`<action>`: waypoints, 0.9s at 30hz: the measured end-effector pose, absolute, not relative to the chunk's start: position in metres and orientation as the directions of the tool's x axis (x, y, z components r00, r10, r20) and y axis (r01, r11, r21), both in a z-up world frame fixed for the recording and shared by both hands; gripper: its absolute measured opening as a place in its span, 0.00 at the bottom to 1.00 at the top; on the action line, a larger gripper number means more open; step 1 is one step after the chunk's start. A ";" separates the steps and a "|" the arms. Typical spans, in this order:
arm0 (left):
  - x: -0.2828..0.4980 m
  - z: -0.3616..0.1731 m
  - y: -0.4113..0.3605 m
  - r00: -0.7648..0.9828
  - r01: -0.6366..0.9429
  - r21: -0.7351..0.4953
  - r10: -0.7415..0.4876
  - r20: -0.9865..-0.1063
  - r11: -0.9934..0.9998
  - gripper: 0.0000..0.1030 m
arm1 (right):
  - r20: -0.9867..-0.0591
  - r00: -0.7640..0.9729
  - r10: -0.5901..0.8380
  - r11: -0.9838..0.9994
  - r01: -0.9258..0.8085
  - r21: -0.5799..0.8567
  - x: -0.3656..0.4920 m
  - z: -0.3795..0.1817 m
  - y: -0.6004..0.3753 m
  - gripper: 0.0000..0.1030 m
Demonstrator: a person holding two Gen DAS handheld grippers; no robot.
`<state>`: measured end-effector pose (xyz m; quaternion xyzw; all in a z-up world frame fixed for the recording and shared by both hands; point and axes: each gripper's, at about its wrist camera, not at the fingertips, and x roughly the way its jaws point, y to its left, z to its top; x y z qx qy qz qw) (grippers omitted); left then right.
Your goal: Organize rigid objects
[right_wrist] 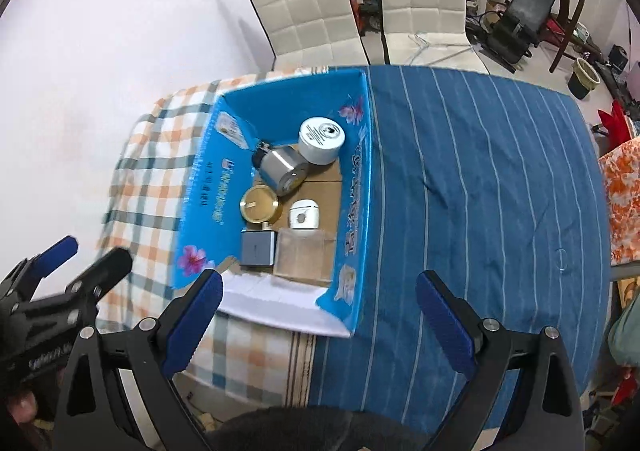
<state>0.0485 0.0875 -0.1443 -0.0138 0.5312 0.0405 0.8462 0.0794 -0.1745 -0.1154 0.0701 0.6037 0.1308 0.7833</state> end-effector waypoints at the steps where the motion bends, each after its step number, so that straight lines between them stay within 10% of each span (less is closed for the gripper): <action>1: 0.046 -0.136 0.086 0.443 -0.083 0.013 0.049 -0.895 0.996 1.00 | -0.922 0.250 0.294 0.954 -0.130 0.269 0.073 -0.102 -0.177 0.96; 27: 0.005 -0.046 0.056 0.580 -0.035 0.028 0.043 -0.814 0.999 1.00 | -0.879 0.403 0.255 0.966 -0.157 0.208 0.021 0.035 -0.209 0.96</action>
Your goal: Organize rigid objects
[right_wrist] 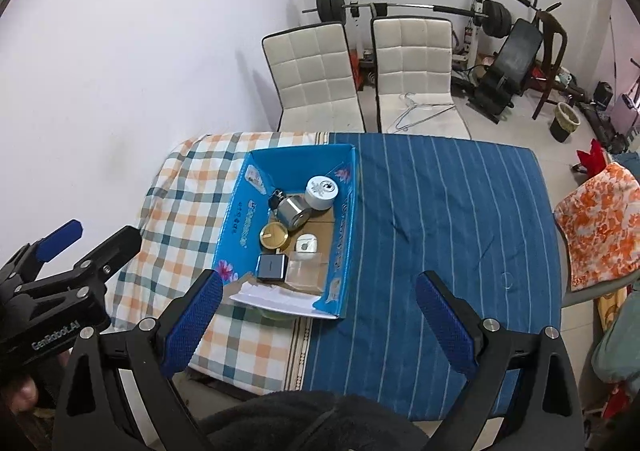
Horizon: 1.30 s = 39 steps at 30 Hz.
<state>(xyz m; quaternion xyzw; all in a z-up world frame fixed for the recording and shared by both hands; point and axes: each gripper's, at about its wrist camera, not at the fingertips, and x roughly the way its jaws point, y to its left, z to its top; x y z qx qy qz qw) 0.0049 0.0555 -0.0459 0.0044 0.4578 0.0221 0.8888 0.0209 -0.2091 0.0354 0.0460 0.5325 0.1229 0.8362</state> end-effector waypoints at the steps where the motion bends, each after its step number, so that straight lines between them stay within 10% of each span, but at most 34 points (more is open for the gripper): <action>1: 0.006 -0.048 0.055 0.577 -0.029 0.027 0.039 -0.816 0.999 1.00 | -0.879 0.407 0.248 0.967 -0.152 0.202 0.021 0.035 -0.209 0.96; 39: 0.017 -0.070 0.057 0.604 0.004 0.080 0.062 -0.794 0.997 1.00 | -0.876 0.472 0.099 0.995 -0.025 0.099 0.032 0.009 -0.219 0.96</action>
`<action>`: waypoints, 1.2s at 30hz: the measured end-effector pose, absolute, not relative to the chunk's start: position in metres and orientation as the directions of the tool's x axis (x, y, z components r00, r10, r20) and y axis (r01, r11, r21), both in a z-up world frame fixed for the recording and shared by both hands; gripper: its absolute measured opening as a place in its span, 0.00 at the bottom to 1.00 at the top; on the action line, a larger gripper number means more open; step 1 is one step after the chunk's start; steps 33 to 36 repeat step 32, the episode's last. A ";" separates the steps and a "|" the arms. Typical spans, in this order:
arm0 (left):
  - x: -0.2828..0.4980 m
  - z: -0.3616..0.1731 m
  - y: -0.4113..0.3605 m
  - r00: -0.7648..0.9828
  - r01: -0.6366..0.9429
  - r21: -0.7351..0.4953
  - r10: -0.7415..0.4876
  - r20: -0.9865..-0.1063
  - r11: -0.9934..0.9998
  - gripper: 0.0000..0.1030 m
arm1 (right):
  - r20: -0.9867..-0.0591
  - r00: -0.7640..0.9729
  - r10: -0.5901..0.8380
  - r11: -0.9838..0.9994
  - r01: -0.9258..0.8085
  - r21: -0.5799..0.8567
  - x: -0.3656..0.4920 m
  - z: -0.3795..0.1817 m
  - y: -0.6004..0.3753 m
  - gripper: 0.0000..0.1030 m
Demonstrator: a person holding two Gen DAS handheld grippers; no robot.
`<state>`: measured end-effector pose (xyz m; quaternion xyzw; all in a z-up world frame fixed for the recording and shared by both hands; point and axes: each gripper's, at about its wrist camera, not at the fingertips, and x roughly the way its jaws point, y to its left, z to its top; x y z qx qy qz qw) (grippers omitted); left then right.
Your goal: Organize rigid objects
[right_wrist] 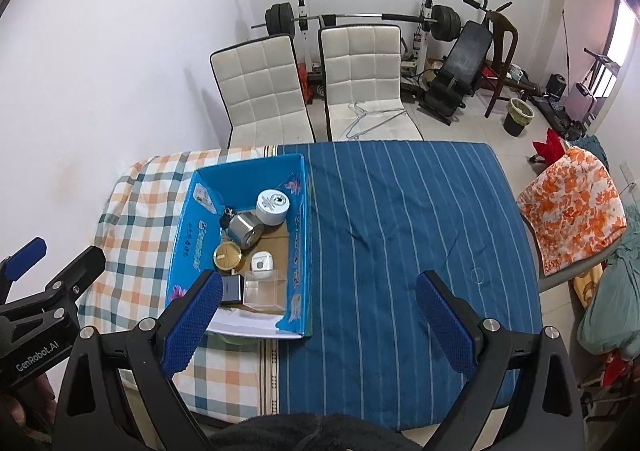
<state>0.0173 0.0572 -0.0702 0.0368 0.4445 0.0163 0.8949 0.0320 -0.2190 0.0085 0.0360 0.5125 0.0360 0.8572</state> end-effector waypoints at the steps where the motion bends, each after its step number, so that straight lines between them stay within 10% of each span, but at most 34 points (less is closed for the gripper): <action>1: 0.018 -0.070 0.057 0.605 0.004 0.081 0.062 -0.794 0.997 1.00 | -0.875 0.474 0.098 0.995 -0.025 0.098 0.032 0.010 -0.219 0.96; 36: 0.022 -0.077 0.063 0.593 0.001 0.080 0.064 -0.803 0.997 1.00 | -0.888 0.449 0.098 0.995 -0.018 0.100 0.039 0.004 -0.217 0.96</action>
